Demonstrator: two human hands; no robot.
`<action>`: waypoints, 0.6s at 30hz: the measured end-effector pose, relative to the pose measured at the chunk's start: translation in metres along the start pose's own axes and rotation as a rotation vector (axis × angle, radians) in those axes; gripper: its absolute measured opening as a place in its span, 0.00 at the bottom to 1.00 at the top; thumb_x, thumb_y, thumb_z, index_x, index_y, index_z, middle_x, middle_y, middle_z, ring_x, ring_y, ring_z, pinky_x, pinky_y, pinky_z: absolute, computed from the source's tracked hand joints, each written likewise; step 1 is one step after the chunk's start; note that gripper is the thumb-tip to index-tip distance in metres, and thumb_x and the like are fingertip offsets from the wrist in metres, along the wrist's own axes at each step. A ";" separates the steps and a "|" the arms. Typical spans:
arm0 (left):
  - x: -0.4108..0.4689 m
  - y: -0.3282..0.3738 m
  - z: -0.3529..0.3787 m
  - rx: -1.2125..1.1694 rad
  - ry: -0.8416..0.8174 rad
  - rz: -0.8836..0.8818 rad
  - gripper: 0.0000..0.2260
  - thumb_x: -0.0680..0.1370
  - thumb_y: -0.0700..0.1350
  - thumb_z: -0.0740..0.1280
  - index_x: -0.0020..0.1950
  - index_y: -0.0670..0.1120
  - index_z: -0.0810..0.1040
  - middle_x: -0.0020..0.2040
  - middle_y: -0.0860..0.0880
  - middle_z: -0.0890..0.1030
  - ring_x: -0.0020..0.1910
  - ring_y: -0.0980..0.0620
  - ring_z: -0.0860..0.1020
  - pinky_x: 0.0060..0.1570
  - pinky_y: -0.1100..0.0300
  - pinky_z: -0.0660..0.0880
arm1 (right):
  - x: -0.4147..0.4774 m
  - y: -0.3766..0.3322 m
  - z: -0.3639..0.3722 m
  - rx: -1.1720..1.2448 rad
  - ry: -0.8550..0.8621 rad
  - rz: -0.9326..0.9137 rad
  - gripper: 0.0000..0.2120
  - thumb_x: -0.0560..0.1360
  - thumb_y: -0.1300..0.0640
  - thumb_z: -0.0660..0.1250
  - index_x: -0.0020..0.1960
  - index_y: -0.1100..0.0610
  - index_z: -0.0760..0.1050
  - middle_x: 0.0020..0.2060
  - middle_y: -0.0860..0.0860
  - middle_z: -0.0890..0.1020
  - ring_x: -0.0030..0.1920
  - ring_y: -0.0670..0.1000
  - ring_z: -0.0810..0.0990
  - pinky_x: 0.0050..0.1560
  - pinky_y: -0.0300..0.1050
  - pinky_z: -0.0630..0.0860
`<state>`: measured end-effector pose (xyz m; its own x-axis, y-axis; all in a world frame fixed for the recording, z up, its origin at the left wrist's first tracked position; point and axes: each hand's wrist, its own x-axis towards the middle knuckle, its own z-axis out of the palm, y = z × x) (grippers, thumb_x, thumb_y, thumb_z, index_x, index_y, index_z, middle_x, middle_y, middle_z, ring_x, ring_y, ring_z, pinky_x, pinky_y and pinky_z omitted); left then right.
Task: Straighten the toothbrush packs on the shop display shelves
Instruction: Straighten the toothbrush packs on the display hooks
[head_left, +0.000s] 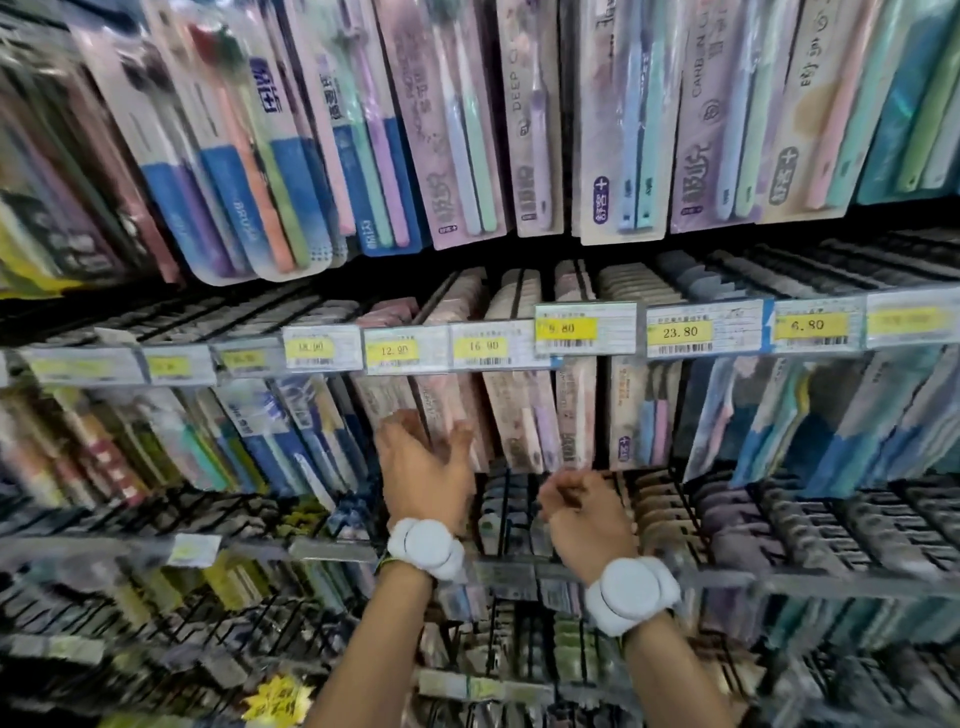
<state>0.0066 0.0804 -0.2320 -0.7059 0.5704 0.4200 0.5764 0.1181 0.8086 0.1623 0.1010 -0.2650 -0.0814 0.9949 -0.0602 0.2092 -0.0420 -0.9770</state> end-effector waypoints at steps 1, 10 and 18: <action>0.005 -0.001 0.001 0.036 -0.023 0.012 0.29 0.76 0.58 0.72 0.68 0.44 0.67 0.65 0.43 0.73 0.59 0.42 0.76 0.49 0.56 0.74 | -0.002 0.001 0.005 -0.009 -0.003 0.003 0.01 0.78 0.53 0.68 0.49 0.48 0.76 0.44 0.45 0.83 0.48 0.52 0.83 0.56 0.54 0.79; 0.012 -0.013 -0.017 -0.009 -0.079 0.127 0.19 0.77 0.50 0.68 0.64 0.45 0.71 0.53 0.43 0.79 0.47 0.43 0.79 0.41 0.53 0.77 | -0.024 0.006 0.026 0.013 0.098 -0.028 0.03 0.78 0.54 0.68 0.47 0.47 0.75 0.45 0.50 0.85 0.48 0.52 0.84 0.57 0.54 0.79; 0.026 -0.030 -0.046 -0.090 -0.002 0.150 0.14 0.80 0.48 0.69 0.59 0.39 0.74 0.52 0.40 0.80 0.53 0.39 0.79 0.48 0.50 0.76 | -0.032 0.012 0.038 -0.010 0.051 -0.048 0.00 0.78 0.52 0.67 0.48 0.47 0.76 0.47 0.48 0.84 0.49 0.51 0.84 0.57 0.55 0.80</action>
<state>-0.0483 0.0547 -0.2267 -0.6134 0.5781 0.5381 0.6364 -0.0416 0.7702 0.1307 0.0655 -0.2823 -0.0415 0.9991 -0.0021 0.2159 0.0069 -0.9764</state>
